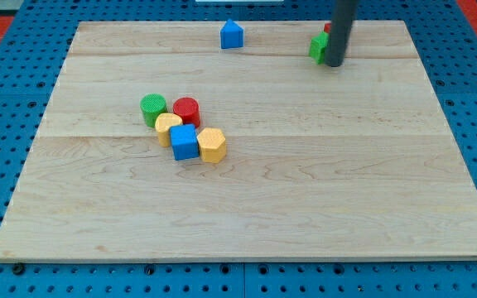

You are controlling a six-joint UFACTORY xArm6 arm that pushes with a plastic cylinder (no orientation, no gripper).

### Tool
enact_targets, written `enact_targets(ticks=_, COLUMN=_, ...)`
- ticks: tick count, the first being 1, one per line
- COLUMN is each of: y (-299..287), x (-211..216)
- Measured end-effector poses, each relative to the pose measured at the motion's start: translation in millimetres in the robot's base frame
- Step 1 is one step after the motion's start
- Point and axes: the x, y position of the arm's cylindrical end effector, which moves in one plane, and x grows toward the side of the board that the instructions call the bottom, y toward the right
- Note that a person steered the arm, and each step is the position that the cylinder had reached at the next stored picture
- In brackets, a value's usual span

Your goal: Move your arm to the blue cube

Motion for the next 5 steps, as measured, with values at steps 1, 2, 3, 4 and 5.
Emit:
enact_targets(ticks=1, y=2, x=40)
enact_targets(ticks=2, y=-51, x=146)
enact_targets(ticks=3, y=-139, x=225)
enact_targets(ticks=4, y=-242, x=227)
enact_targets(ticks=5, y=-249, x=178)
